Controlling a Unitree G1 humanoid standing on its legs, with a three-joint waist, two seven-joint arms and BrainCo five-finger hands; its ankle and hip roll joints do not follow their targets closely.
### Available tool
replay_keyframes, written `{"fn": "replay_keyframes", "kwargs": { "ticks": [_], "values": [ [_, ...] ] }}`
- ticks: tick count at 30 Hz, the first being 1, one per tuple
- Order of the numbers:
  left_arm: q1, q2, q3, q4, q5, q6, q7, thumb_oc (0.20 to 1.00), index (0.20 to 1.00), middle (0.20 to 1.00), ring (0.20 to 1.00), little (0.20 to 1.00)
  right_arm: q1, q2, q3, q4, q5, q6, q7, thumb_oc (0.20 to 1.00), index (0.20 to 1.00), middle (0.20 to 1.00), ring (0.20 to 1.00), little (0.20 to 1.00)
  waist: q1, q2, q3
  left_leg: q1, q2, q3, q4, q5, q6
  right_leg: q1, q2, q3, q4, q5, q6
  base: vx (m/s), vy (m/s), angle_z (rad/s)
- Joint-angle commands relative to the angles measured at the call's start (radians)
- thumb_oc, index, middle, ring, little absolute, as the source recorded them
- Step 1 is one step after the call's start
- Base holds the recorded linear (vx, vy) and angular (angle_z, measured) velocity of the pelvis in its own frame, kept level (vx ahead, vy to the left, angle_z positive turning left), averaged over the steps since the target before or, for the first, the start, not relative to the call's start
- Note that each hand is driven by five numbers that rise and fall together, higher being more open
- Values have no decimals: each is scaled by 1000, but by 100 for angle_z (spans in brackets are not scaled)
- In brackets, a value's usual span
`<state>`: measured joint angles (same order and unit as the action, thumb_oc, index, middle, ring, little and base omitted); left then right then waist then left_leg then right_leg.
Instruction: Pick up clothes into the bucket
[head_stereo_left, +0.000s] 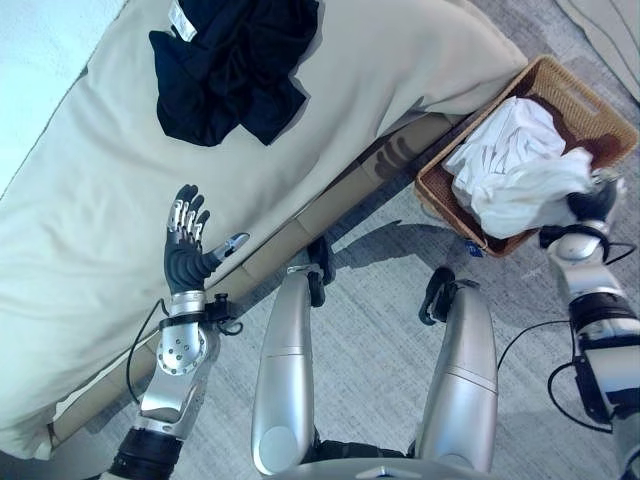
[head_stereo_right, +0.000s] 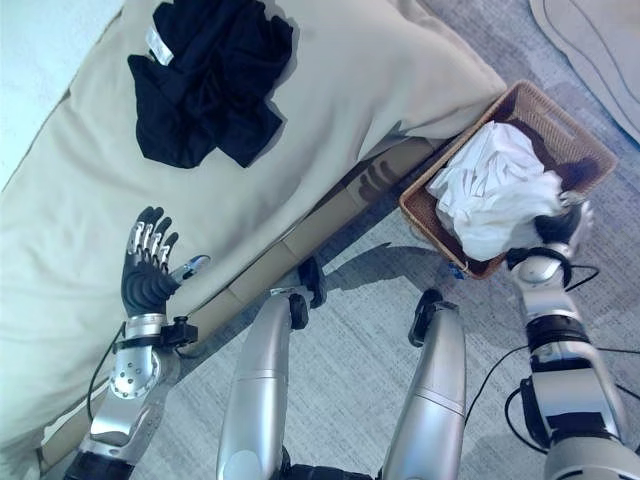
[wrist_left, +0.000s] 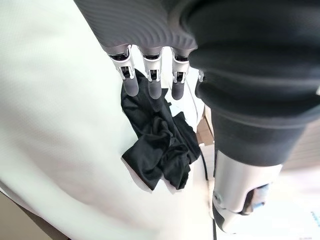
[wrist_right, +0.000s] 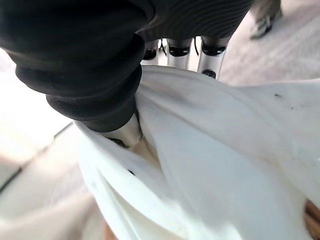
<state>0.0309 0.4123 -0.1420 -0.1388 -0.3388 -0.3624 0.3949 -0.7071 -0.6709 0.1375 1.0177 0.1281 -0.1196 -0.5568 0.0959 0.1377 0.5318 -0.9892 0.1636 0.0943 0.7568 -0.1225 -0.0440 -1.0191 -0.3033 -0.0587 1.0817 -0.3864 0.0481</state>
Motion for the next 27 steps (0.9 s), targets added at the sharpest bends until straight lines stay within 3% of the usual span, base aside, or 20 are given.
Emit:
{"fn": "replay_keyframes", "kwargs": {
  "ticks": [1,13,23,27],
  "values": [
    [0,13,14,-32,-15,-60,15,1000,1000,1000,1000,1000,-61,2,39,83,-46,0,12,200,200,200,200,200,-8,-9,-52,-56,1,-4,16,46,-18,44,-61,36,-128,126,34,-12,18,-9],
    [-29,10,-6,-37,-7,-64,16,1000,1000,1000,1000,1000,-188,-39,126,168,-135,41,7,200,200,200,200,200,11,-3,-72,-47,-11,2,-27,62,-14,46,-68,33,-156,134,42,-2,4,1],
    [-27,15,-2,-38,1,-65,24,1000,1000,1000,1000,1000,-256,-113,142,170,-156,54,-31,200,200,200,200,200,13,-9,-83,-28,-11,-1,-62,73,-16,66,-67,24,-177,139,48,1,0,0],
    [-22,20,-6,-36,-2,-60,28,1000,1000,1000,1000,1000,-298,-129,136,223,-156,88,-63,200,200,200,200,200,15,-11,-87,-9,-9,0,-88,80,-18,86,-64,16,-194,142,51,0,0,0]
  ]
}}
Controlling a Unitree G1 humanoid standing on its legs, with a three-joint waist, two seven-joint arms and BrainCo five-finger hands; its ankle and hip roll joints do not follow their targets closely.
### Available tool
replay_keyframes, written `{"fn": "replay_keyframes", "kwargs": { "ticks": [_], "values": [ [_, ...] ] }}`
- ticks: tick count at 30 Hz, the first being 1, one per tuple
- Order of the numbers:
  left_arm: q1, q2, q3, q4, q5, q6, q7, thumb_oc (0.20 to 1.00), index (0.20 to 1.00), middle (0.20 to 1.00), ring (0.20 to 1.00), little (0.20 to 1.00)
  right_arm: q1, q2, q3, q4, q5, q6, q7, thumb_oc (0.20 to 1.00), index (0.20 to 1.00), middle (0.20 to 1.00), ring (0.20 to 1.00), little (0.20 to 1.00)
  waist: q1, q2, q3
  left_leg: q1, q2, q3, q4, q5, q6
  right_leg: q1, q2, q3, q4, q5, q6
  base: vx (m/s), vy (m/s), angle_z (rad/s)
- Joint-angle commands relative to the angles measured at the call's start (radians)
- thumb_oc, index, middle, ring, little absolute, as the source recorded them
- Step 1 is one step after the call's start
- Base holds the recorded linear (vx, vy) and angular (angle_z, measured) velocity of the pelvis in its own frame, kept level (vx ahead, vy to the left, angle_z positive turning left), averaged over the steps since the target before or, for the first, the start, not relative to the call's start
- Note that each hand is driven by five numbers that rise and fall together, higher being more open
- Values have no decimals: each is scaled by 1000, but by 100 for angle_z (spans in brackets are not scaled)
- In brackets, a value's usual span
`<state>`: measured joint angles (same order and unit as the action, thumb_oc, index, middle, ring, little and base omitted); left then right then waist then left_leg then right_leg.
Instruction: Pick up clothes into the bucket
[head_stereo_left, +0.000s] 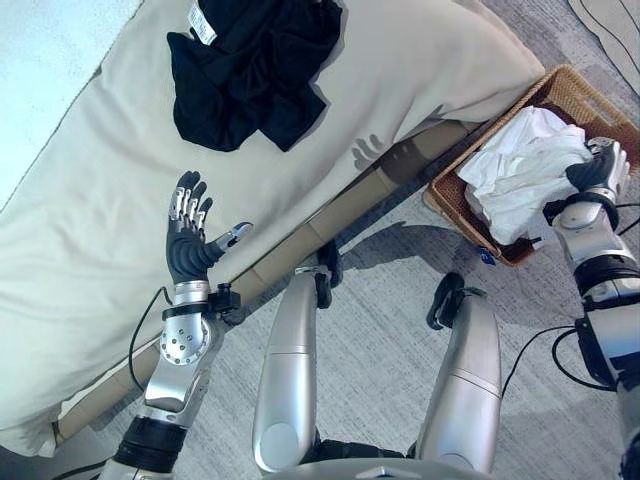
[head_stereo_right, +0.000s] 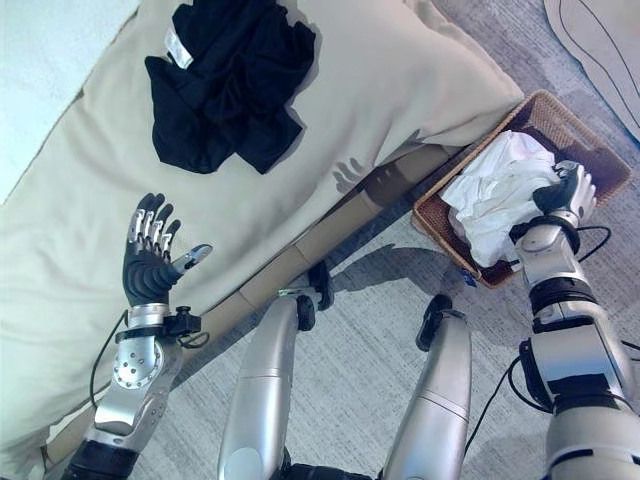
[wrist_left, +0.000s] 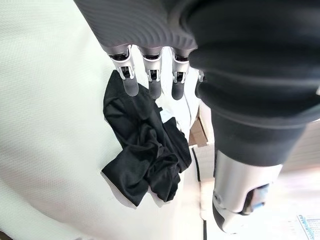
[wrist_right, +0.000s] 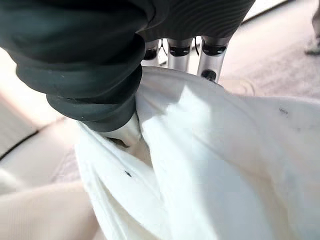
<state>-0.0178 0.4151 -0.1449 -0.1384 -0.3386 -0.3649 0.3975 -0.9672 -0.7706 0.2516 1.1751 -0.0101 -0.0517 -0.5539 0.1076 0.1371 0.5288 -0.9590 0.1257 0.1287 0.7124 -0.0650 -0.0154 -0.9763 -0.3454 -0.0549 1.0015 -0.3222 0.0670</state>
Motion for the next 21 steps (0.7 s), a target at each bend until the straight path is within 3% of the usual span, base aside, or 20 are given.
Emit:
{"fn": "replay_keyframes", "kwargs": {
  "ticks": [1,2,4,13,21],
  "values": [
    [24,20,-1,-35,-2,-55,27,1000,1000,1000,1000,1000,-48,-28,26,78,-16,25,-68,495,495,495,495,495,2,-11,-84,-34,29,-34,-46,23,-48,48,-21,10,-117,77,31,0,0,0],
    [24,20,-2,-35,-1,-54,29,1000,1000,1000,1000,1000,-51,-22,25,87,-18,30,-72,573,573,573,573,573,2,-12,-85,-32,29,-35,-48,24,-48,51,-19,9,-118,77,31,0,0,0],
    [21,19,-1,-35,-2,-47,32,1000,1000,1000,1000,1000,-53,-8,20,87,-2,27,-75,1000,1000,1000,1000,1000,-1,-14,-87,-23,33,-36,-59,26,-50,61,-16,6,-129,78,31,0,0,0],
    [19,15,-1,-17,-4,-51,21,1000,1000,1000,1000,1000,-21,24,1,57,25,9,-67,1000,1000,1000,1000,1000,-5,-21,-89,55,39,-33,-133,48,-55,139,-9,-16,-198,100,40,0,-8,-2],
    [-18,-6,-3,81,1,-41,11,1000,1000,1000,1000,1000,114,79,-61,-94,86,-49,-61,1000,1000,1000,1000,1000,-24,-46,-107,234,41,-27,-301,98,-64,321,4,-54,-358,147,60,29,-8,-1]
  ]
}}
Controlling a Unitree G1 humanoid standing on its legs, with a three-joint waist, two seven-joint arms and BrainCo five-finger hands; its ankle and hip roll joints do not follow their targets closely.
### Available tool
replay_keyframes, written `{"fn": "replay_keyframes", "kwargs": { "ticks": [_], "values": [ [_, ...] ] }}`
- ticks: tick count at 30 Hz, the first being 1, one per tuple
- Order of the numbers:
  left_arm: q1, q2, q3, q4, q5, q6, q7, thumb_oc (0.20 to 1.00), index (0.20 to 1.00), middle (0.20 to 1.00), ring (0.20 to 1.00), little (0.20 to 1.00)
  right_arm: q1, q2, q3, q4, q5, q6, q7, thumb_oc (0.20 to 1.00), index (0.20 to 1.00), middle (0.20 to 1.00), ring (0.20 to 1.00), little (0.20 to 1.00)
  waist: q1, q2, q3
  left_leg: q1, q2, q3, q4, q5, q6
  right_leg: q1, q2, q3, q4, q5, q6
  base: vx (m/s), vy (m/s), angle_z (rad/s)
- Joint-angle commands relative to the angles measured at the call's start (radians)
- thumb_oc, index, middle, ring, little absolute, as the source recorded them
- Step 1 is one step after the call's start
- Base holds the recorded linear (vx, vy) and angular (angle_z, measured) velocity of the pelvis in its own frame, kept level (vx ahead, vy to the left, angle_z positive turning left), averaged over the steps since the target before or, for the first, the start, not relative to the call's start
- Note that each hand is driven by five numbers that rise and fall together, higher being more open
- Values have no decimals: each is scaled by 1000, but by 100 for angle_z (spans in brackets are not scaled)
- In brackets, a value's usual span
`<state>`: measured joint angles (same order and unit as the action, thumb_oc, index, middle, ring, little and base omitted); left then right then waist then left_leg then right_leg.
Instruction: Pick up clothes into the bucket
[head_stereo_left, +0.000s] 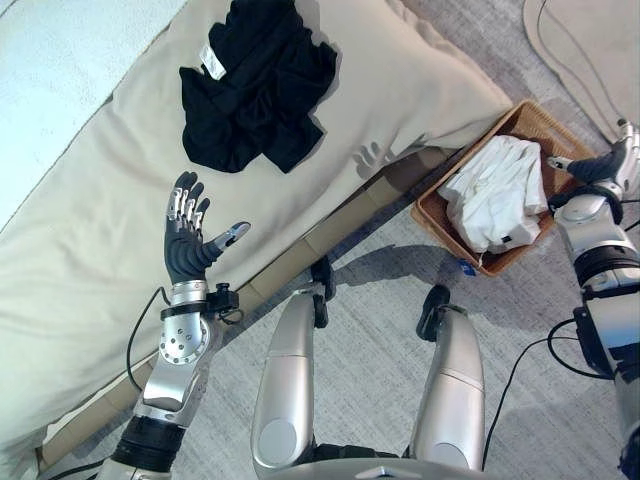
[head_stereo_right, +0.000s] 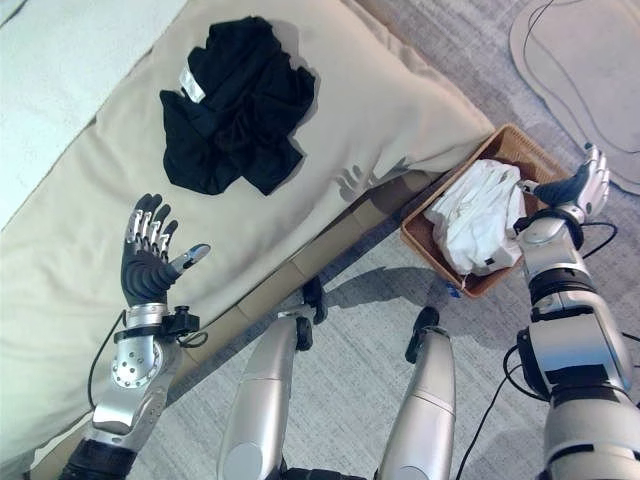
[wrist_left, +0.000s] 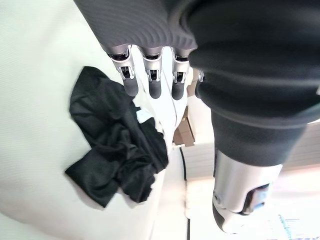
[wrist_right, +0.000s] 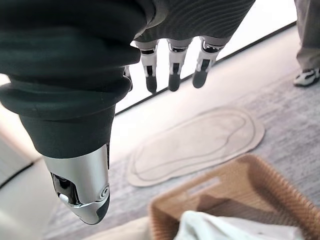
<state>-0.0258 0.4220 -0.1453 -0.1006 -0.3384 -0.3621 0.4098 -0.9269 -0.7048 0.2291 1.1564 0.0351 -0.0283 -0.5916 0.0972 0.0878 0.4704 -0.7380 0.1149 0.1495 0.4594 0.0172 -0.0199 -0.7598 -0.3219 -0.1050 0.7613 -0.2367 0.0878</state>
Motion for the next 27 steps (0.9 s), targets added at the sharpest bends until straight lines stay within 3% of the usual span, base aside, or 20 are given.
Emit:
{"fn": "replay_keyframes", "kwargs": {
  "ticks": [1,2,3,4,5,8,9,10,12,13,14,16,17,18,19,20,21,22,25,27],
  "values": [
    [-10,-12,-3,43,1,-44,-1,1000,1000,1000,1000,1000,75,13,-40,-76,41,-72,-23,1000,1000,1000,1000,1000,-14,4,-48,15,52,-48,-49,16,-60,107,-19,-5,-119,62,40,91,-38,-1],
    [-22,-37,0,105,10,-33,3,1000,1000,1000,1000,1000,172,62,-107,-185,111,-120,-27,1000,1000,1000,1000,1000,-29,-12,-57,79,51,-51,-91,27,-64,183,-12,-15,-175,76,46,71,-27,3],
    [-22,-33,-4,107,10,-35,4,1000,1000,1000,1000,1000,185,64,-115,-195,109,-117,-29,1000,1000,1000,1000,1000,-27,-12,-53,90,50,-52,-98,30,-64,197,-12,-19,-184,79,46,102,-40,6],
    [-19,-46,11,152,-6,-26,-7,1000,1000,1000,1000,1000,309,126,-161,-335,142,-156,-16,1000,1000,1000,1000,1000,-38,-17,-61,142,54,-53,-152,68,-54,256,-2,-47,-241,116,46,30,-12,5],
    [-17,-44,9,152,-7,-26,-8,1000,1000,1000,1000,1000,317,128,-165,-343,140,-153,-17,1000,1000,1000,1000,1000,-37,-16,-58,152,53,-55,-157,70,-55,268,-1,-52,-248,118,46,154,-48,10],
    [-5,-63,36,295,17,-2,-33,1000,1000,1000,1000,1000,566,266,-234,-505,188,-207,62,1000,1000,1000,1000,1000,-61,-42,-92,321,63,-61,-257,86,-66,469,17,-96,-403,156,62,178,-43,6],
    [-4,-62,36,295,16,-3,-33,1000,1000,1000,1000,1000,569,267,-235,-508,187,-206,62,1000,1000,1000,1000,1000,-61,-42,-90,326,63,-61,-259,87,-66,476,18,-98,-407,158,63,267,-38,9],
    [13,-71,60,354,30,8,-50,1000,1000,1000,1000,1000,650,318,-244,-530,218,-221,116,1000,1000,1000,1000,1000,-66,-58,-116,389,66,-62,-279,82,-71,560,23,-118,-486,177,70,201,-4,3],
    [24,-69,72,370,36,11,-62,1000,1000,1000,1000,1000,681,336,-244,-532,223,-220,137,1000,1000,1000,1000,1000,-65,-65,-133,421,65,-63,-286,79,-68,600,27,-129,-520,190,74,200,21,-2],
    [53,-63,96,392,59,19,-80,1000,1000,1000,1000,1000,742,385,-254,-554,266,-229,171,1000,1000,1000,1000,1000,-66,-83,-158,472,61,-58,-272,46,-62,666,24,-127,-563,209,85,125,40,-7],
    [53,-63,95,392,59,19,-80,1000,1000,1000,1000,1000,743,385,-254,-555,266,-229,171,1000,1000,1000,1000,1000,-66,-83,-160,471,61,-59,-274,49,-61,666,24,-127,-567,213,85,259,123,-10],
    [95,-54,114,416,102,29,-108,1000,1000,1000,1000,1000,818,429,-266,-561,289,-235,217,1000,1000,1000,1000,1000,-65,-99,-202,530,38,-47,-242,-12,-45,754,3,-129,-596,233,100,200,152,-6],
    [95,-54,113,416,102,29,-108,1000,1000,1000,1000,1000,818,429,-266,-561,289,-235,217,1000,1000,1000,1000,1000,-65,-99,-203,529,37,-47,-245,-8,-44,754,2,-130,-600,237,100,188,236,2],
    [112,-48,106,437,165,37,-109,1000,1000,1000,1000,1000,855,439,-291,-566,292,-237,225,1000,1000,1000,1000,1000,-72,-107,-230,569,1,-31,-245,-40,-21,772,-37,-121,-563,314,121,110,175,7],
    [112,-48,106,437,165,37,-109,1000,1000,1000,1000,1000,855,440,-291,-566,292,-236,225,1000,1000,1000,1000,1000,-72,-108,-232,568,-1,-30,-249,-36,-20,770,-39,-120,-566,318,122,192,435,15],
    [138,-48,114,425,164,41,-120,1000,1000,1000,1000,1000,876,436,-301,-598,295,-238,230,1000,1000,1000,1000,1000,-88,-101,-242,615,-49,-15,-276,-56,24,719,-84,-66,-422,465,130,71,271,15],
    [138,-48,114,425,164,41,-121,1000,1000,1000,1000,1000,876,436,-301,-599,295,-238,230,1000,1000,1000,1000,1000,-86,-102,-245,613,-50,-12,-280,-52,25,713,-85,-62,-423,468,130,125,538,8],
    [157,-42,114,421,170,40,-128,1000,1000,1000,1000,1000,871,446,-295,-613,286,-241,222,1000,1000,1000,1000,1000,-102,-77,-230,664,-66,10,-315,-54,58,666,-82,-30,-310,517,114,44,275,-2],
    [182,-43,118,402,170,44,-141,1000,1000,1000,1000,1000,880,449,-298,-625,278,-236,221,1000,1000,1000,1000,1000,-93,-65,-218,725,-89,39,-351,-71,72,635,-109,-73,-257,487,112,125,340,-19],
    [191,-51,127,389,160,29,-151,1000,1000,1000,1000,1000,880,442,-310,-617,273,-230,224,1000,1000,1000,1000,1000,-106,-64,-221,775,-103,48,-401,-73,64,603,-78,-128,-348,433,108,160,99,-51]
  ]
}}
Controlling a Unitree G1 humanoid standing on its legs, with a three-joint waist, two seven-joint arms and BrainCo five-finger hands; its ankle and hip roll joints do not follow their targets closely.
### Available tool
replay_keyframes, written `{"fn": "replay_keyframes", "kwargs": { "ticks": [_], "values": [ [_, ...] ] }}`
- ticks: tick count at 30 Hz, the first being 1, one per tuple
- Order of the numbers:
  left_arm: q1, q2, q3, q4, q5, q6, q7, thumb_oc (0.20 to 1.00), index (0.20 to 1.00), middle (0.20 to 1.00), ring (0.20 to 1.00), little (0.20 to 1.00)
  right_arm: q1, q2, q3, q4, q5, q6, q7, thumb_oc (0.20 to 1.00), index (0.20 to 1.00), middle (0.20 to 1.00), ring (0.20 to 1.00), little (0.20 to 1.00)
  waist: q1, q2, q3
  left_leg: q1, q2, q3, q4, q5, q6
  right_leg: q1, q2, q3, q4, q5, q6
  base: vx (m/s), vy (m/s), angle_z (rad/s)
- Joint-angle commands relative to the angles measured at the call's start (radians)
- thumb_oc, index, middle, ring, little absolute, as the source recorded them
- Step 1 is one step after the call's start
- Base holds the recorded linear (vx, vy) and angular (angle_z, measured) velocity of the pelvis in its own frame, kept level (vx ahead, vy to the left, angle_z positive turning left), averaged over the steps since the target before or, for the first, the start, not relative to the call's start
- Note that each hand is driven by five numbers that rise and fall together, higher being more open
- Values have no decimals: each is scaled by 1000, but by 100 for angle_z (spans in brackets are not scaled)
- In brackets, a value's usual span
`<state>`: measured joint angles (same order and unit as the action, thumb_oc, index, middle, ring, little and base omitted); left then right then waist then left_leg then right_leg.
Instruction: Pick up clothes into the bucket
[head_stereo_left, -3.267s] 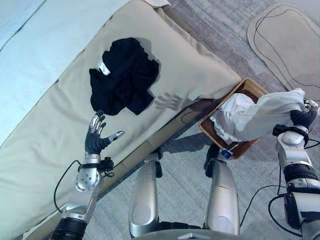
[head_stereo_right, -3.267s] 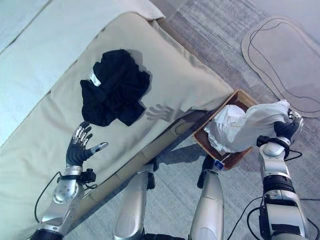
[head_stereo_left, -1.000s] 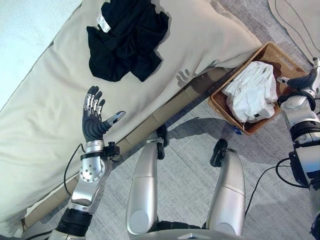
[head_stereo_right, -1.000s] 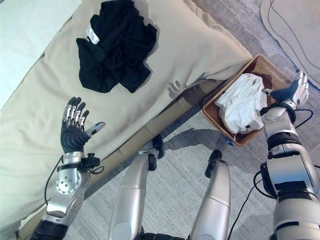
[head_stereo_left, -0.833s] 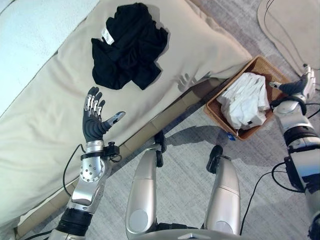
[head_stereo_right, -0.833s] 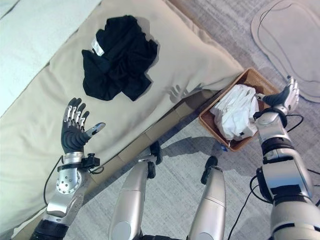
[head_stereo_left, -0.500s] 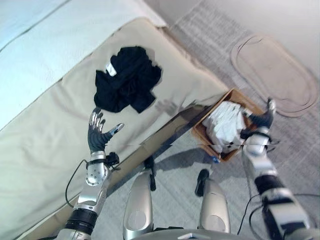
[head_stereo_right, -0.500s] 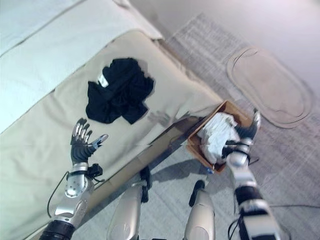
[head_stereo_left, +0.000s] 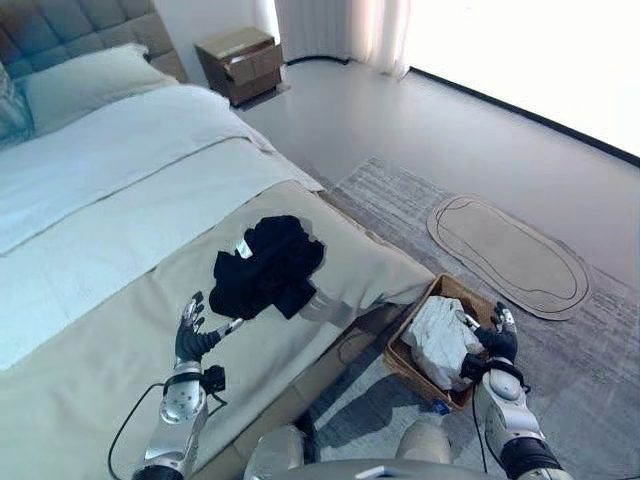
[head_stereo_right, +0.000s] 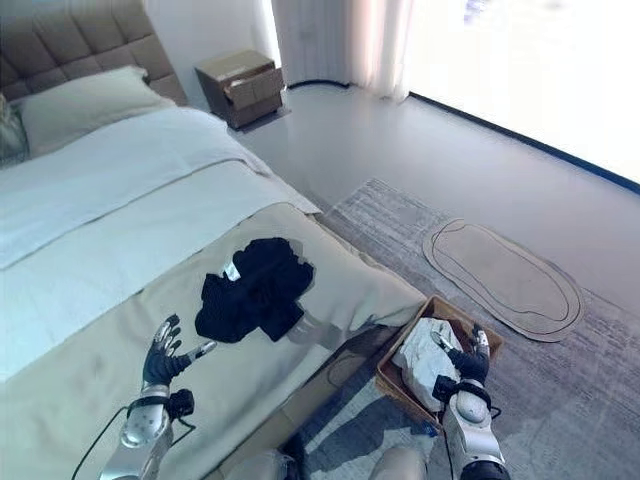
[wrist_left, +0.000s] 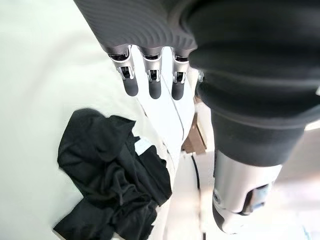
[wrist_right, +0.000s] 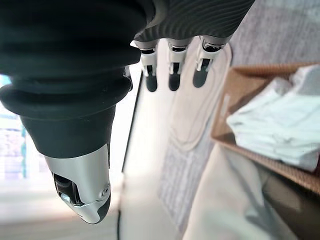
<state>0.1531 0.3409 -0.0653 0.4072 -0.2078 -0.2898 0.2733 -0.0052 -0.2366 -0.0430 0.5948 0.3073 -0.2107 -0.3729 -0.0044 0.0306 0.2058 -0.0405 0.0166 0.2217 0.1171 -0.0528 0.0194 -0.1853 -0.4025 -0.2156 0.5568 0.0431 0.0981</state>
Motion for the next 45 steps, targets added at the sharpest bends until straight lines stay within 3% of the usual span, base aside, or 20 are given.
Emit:
{"fn": "replay_keyframes", "kwargs": {
  "ticks": [1,2,5,11,15,20,21,22,23,25,27,28,30,31,38,44,45],
  "values": [
    [14,28,50,-122,26,-44,-16,1000,1000,1000,1000,1000,-42,-28,-38,-52,0,-47,7,1000,1000,1000,1000,1000,-7,-11,40,86,-10,-22,-72,-2,22,21,10,-34,-197,150,101,164,-1,-27],
    [16,24,50,-125,28,-47,-15,1000,1000,1000,1000,1000,-44,-25,-37,-45,1,-49,9,1000,1000,1000,1000,1000,-14,-15,39,107,-11,-20,-91,-7,11,18,37,-50,-298,139,106,148,-49,-19],
    [19,19,57,-127,44,-45,-12,1000,1000,1000,1000,1000,-39,-22,-28,-36,-3,-45,13,1000,1000,1000,1000,1000,-26,-31,34,130,-13,-25,-107,-9,-3,8,80,-49,-440,168,126,112,-50,-14],
    [8,-13,57,-78,48,-42,1,1000,1000,1000,1000,1000,-37,-18,-7,-10,-8,-40,19,1000,1000,1000,1000,1000,-22,-59,10,148,-1,-23,-98,-33,-22,53,134,-24,-541,166,125,146,-106,13],
    [7,-27,45,-62,21,-41,11,1000,1000,1000,1000,1000,-44,-30,29,-19,-48,-29,8,1000,1000,1000,1000,1000,-24,-64,6,139,28,-15,-88,-32,-36,27,177,55,-546,158,117,94,-131,-9],
    [-72,-53,-3,34,6,-37,27,1000,1000,1000,1000,1000,-26,-33,89,63,-86,-18,25,1000,1000,1000,1000,1000,-35,-72,-6,131,106,-63,-11,-32,-75,39,233,74,-483,65,69,178,-272,0],
    [-96,-65,-22,30,-33,-41,20,1000,1000,1000,1000,1000,-11,-39,107,58,-88,-19,31,1000,1000,1000,1000,1000,-34,-72,10,57,148,-96,189,28,-97,74,257,55,-460,26,29,105,-235,15],
    [-97,-65,-21,30,-33,-41,20,1000,1000,1000,1000,1000,-11,-39,107,58,-88,-19,31,1000,1000,1000,1000,1000,-37,-73,7,50,146,-99,190,30,-97,70,255,53,-461,28,28,152,-367,48],
    [-111,-67,-44,13,-42,-41,16,1000,1000,1000,1000,1000,2,-39,102,55,-65,-24,24,1000,1000,1000,1000,1000,-28,-81,28,-26,145,-124,314,86,-96,107,257,22,-460,2,1,39,-140,68],
    [-118,-66,-55,8,-43,-38,13,1000,1000,1000,1000,1000,4,-39,97,59,-56,-24,21,1000,1000,1000,1000,1000,-32,-79,32,-53,156,-127,331,112,-96,125,259,0,-462,-12,-8,98,-130,81],
    [-123,-63,-75,16,-26,-35,13,1000,1000,1000,1000,1000,4,-35,88,60,-39,-28,18,1000,1000,1000,1000,1000,-24,-81,36,-100,155,-137,280,123,-97,159,253,-18,-472,-25,-7,167,-35,52],
    [-119,-63,-74,25,-13,-29,27,1000,1000,1000,1000,1000,1,-35,87,59,-32,-31,14,1000,1000,1000,1000,1000,-10,-79,26,-141,136,-163,155,116,-98,173,252,-20,-484,-35,4,185,50,31],
    [-111,-65,-70,18,-12,-27,30,1000,1000,1000,1000,1000,0,-37,88,61,-35,-31,14,1000,1000,1000,1000,1000,-2,-77,25,-131,129,-168,88,127,-102,186,253,-13,-488,-40,9,191,70,13],
    [-107,-66,-62,16,-7,-23,38,1000,1000,1000,1000,1000,-1,-37,93,56,-43,-33,10,1000,1000,1000,1000,1000,11,-53,21,-142,134,-179,-30,195,-117,195,266,-6,-487,-53,17,194,108,-7],
    [-98,-53,-39,-8,18,-31,45,1000,1000,1000,1000,1000,4,0,81,36,-19,-33,22,1000,1000,1000,1000,1000,2,-36,-2,-50,92,-121,-108,166,-95,220,225,24,-502,-50,39,153,147,-26],
    [-111,-27,-11,31,92,-12,114,1000,1000,1000,1000,1000,8,9,98,-10,-26,-29,30,1000,1000,1000,1000,1000,7,-47,8,-60,75,-76,-104,140,-76,181,189,51,-506,-28,68,56,128,-24],
    [-153,-15,-13,90,145,10,161,1000,1000,1000,1000,1000,-7,8,113,-11,-30,-27,28,1000,1000,1000,1000,1000,5,-50,25,-81,72,-60,-97,134,-71,146,179,61,-500,-22,75,-33,72,-21]
  ]
}}
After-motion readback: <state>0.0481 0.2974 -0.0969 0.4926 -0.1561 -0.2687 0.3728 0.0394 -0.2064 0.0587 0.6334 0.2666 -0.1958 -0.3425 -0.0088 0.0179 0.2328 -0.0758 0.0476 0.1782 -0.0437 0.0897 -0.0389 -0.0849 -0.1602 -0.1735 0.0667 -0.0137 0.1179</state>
